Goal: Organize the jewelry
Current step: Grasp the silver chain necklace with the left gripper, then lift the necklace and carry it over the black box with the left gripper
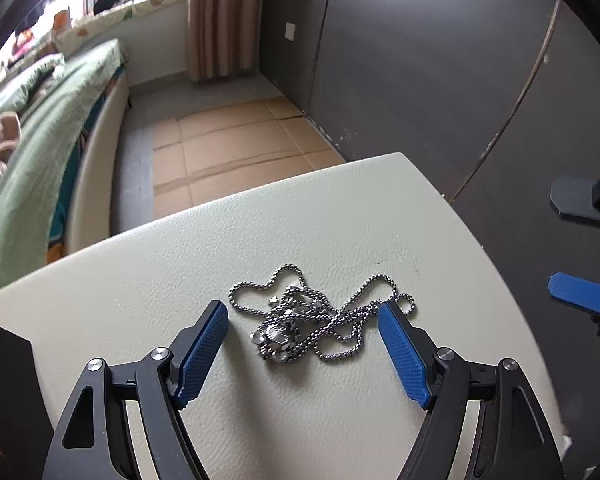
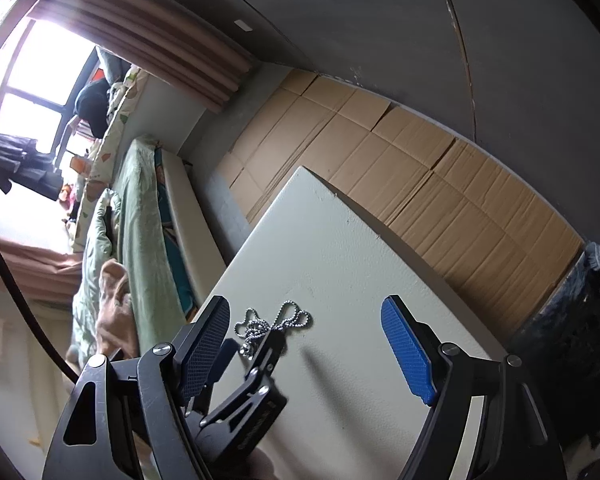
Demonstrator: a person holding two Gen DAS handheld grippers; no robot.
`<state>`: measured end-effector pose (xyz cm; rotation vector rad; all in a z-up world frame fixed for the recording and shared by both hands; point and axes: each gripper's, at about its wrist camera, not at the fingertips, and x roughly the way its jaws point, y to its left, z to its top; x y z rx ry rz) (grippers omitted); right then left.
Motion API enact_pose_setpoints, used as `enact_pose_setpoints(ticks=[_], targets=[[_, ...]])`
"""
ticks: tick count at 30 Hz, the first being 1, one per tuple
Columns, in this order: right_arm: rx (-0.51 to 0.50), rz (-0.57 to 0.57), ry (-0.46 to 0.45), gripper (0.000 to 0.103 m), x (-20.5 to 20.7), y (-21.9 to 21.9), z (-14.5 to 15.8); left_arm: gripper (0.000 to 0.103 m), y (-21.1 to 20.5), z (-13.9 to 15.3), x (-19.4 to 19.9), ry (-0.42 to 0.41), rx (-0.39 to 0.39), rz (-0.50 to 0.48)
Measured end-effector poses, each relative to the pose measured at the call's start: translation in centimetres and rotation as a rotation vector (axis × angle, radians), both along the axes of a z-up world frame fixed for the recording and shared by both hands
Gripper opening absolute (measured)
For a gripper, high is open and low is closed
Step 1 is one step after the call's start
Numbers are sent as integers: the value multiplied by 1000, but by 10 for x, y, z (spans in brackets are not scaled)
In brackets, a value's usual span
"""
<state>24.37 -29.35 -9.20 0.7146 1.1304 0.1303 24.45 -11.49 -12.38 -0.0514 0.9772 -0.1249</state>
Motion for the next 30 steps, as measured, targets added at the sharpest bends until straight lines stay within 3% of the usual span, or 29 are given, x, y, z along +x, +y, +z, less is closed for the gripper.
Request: enact_pose_setpoints(ticks=[2,4,6,7,9,11,17,30], targets=[[-1,8,5,78,1,2,-1,75,-10,-3,-3,-18,79,-23],[-7,11,9,79,0,3,-2,66,-11,-2,-7,-43,69,-46],[-8,12,9,79,-1,3,-2,47,-8,0,-9,-51,71,-48],[-7,11,8,79,-1,2,-1,30,-5,0,-10,-54,72,-47],[-10,8,2,79,-3,2,1,28,0,1,-10,-52,48,-55],[-17,5,-3,79,-4,2,3,16,6,1,-10,-41,20,-57],[-19,22,0,79,-5,7,2,14,20,3,-15,-14,-44,-23],[-46,72,1,79,-22,16,0,14,58,58,-54,-131,-149,82]])
